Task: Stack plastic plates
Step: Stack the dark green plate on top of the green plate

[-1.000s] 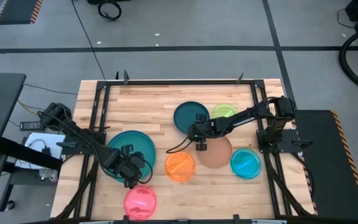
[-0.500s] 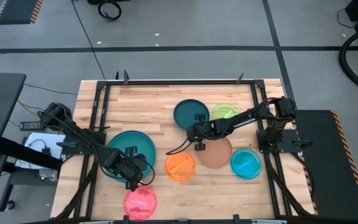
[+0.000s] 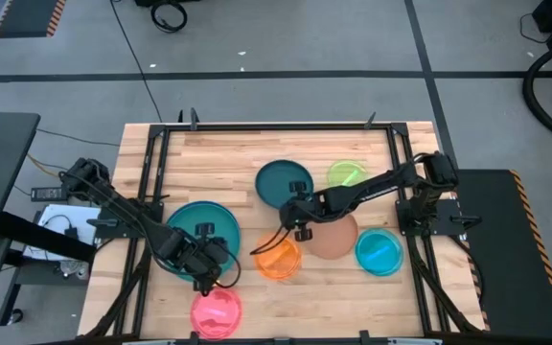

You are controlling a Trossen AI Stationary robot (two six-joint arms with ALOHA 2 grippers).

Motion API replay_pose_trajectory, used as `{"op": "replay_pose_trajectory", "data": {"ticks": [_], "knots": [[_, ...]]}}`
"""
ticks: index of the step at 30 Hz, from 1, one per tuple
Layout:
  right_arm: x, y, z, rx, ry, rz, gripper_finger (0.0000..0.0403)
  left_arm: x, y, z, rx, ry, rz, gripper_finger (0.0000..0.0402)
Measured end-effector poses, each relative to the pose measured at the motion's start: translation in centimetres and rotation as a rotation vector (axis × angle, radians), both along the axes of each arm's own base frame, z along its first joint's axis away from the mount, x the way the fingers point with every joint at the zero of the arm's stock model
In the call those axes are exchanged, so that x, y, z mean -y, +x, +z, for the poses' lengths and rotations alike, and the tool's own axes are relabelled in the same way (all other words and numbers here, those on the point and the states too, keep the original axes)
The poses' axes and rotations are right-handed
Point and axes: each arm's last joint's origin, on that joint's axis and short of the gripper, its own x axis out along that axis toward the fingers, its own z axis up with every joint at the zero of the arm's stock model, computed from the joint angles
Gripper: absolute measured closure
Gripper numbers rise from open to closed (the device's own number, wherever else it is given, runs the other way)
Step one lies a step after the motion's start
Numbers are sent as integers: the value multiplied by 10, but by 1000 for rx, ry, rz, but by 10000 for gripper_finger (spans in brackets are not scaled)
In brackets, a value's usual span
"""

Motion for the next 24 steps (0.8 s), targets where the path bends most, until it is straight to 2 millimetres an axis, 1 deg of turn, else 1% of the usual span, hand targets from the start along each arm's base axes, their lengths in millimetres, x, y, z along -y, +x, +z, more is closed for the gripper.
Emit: {"op": "replay_pose_trajectory", "data": {"ticks": [5, 8, 11, 15, 18, 20, 22, 24], "knots": [[-19, 6, 14, 37, 78, 83, 379, -6, 6, 2, 68, 119, -6, 237], [-30, 9, 18, 62, 119, 119, 379, -14, 12, 3, 95, 147, 16, 237], [-39, 10, 19, 80, 140, 149, 379, -20, 22, 5, 139, 155, -4, 233], [-45, 9, 20, 89, 152, 163, 379, -25, 32, 8, 195, 186, -63, 204], [-46, 8, 19, 85, 158, 162, 379, -30, 37, 10, 210, 252, -105, 172], [-47, 8, 19, 86, 173, 160, 379, -32, 39, 11, 208, 305, -163, 155], [-47, 9, 20, 89, 191, 169, 379, -34, 41, 11, 201, 355, -233, 144], [-48, 9, 20, 91, 219, 188, 379, -38, 45, 9, 190, 396, -285, 142]]}}
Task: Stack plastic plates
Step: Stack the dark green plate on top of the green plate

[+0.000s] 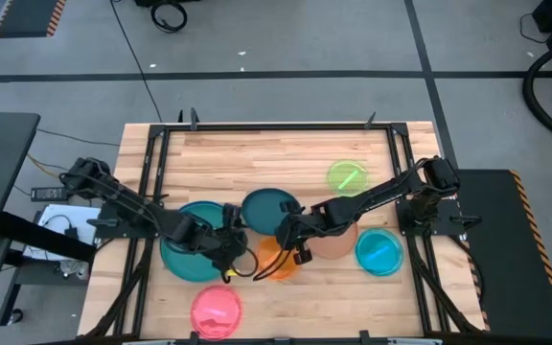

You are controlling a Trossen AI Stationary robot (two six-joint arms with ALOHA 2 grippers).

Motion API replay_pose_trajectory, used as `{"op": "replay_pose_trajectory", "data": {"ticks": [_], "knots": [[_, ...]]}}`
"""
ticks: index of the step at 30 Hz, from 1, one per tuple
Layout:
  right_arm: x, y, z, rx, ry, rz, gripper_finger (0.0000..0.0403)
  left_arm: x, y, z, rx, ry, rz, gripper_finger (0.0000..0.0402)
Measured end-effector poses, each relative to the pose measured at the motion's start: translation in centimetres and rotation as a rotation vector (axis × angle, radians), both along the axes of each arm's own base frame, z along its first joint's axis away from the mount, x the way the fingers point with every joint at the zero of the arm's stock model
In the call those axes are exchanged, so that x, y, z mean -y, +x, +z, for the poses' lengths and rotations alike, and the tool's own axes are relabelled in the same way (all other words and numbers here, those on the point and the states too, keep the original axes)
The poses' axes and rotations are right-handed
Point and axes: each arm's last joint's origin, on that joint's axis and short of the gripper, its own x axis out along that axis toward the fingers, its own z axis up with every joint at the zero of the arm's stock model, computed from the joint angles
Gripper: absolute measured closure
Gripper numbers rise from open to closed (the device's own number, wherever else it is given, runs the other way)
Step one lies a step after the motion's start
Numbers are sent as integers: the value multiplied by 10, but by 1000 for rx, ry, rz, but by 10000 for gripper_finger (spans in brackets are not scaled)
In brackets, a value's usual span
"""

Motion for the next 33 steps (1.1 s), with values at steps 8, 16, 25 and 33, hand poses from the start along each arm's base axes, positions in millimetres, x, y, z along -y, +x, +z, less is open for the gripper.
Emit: {"op": "replay_pose_trajectory", "data": {"ticks": [8, 16, 25, 33], "knots": [[-5, 2, 2, 36, -40, 53, 379, -21, 21, -20, -88, 2, -32, 159], [-3, 1, 2, 37, -129, 64, 379, -27, 25, -24, -116, -14, -51, 204], [-4, 3, 4, 54, -134, 95, 376, -17, 22, -24, -121, 6, -103, 262], [-6, 5, 5, 80, -114, 116, 367, -11, 19, -24, -120, 6, -123, 330]]}}
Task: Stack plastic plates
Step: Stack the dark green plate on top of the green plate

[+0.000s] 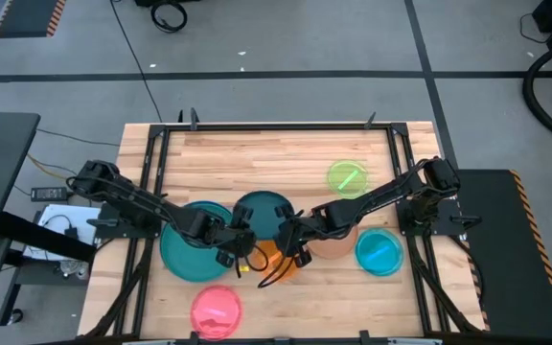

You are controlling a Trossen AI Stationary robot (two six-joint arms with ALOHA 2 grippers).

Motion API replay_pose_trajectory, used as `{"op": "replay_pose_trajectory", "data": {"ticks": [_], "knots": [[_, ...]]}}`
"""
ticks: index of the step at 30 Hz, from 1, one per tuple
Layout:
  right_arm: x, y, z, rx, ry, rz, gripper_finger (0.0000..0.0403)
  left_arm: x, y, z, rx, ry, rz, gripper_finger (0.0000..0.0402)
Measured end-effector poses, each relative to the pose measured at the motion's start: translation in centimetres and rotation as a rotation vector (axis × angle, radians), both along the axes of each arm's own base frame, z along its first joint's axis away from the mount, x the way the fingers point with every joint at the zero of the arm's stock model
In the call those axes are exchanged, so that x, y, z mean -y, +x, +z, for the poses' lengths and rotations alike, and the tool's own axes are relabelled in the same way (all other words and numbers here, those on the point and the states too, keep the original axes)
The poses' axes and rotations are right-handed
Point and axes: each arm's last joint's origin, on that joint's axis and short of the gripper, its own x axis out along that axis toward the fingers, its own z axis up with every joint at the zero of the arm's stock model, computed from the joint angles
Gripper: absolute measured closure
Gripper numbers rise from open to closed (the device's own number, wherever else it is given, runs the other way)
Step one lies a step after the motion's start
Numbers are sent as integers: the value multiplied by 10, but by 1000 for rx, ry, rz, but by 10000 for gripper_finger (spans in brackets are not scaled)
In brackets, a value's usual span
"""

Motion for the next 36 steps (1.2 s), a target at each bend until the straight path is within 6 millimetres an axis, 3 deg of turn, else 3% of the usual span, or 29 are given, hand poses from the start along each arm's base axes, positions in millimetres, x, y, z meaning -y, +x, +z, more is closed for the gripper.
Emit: {"op": "replay_pose_trajectory", "data": {"ticks": [4, 10, 15, 19, 23, 27, 36], "knots": [[-1, 2, 2, 28, 15, -2, 344, 2, -2, 0, -14, -29, -2, 374], [-5, -1, 8, 50, -3, -4, 258, 8, -4, 1, -7, -53, -6, 377], [-8, -8, 34, 116, 34, -27, 186, 11, -8, 2, -26, -45, 26, 375], [-11, -20, 55, 156, 56, -68, 149, 21, -16, 23, -49, 21, 102, 372], [-12, -39, 76, 188, 21, -179, 135, 36, -27, 46, -47, 10, 200, 371], [-12, -58, 85, 166, 29, -252, 136, 53, -44, 55, -62, -25, 267, 370], [-11, -67, 53, 143, 56, -306, 151, 88, -85, 54, -46, -122, 415, 369]]}}
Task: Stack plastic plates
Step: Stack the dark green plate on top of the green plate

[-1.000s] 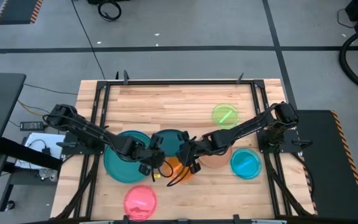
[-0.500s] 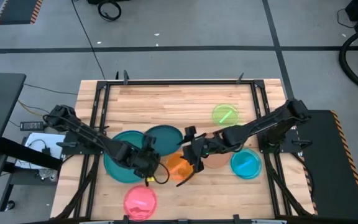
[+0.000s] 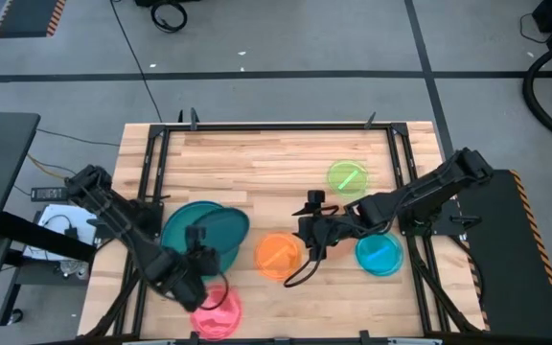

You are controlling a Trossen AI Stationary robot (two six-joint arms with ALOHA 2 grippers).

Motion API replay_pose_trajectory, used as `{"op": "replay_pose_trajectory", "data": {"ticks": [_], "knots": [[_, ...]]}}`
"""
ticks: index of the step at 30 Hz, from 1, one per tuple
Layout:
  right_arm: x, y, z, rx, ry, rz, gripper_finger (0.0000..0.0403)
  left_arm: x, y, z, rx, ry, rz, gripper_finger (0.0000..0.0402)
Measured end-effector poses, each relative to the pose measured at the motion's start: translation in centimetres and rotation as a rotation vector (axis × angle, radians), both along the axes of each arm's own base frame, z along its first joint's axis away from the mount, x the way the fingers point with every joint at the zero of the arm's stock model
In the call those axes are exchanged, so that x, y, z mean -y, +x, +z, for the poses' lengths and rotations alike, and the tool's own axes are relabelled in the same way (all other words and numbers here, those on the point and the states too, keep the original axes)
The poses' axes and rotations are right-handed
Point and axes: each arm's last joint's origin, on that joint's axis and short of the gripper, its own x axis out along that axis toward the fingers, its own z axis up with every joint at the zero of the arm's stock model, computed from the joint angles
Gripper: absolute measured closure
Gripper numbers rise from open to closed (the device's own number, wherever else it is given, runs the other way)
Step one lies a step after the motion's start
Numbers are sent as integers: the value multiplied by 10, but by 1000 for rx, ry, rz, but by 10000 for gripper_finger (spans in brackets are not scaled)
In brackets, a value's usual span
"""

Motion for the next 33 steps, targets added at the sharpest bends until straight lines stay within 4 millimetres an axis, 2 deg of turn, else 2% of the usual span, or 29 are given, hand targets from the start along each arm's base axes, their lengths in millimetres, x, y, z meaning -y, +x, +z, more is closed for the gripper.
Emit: {"op": "replay_pose_trajectory", "data": {"ticks": [4, 10, 15, 28, 33], "knots": [[2, 1, -8, 18, -9, 14, 153, 13, -15, -1, -4, -56, 20, 368], [6, 7, -3, 75, -20, 40, 154, 34, -37, -3, -8, -87, -29, 368], [11, 12, 0, 98, 11, 76, 154, 44, -45, -12, -14, -70, -2, 368], [27, 18, 0, 86, 46, 129, 154, 36, -19, -60, -258, 130, 137, 368], [28, 18, 0, 83, 47, 139, 154, 35, -12, -74, -332, 145, 177, 360]]}}
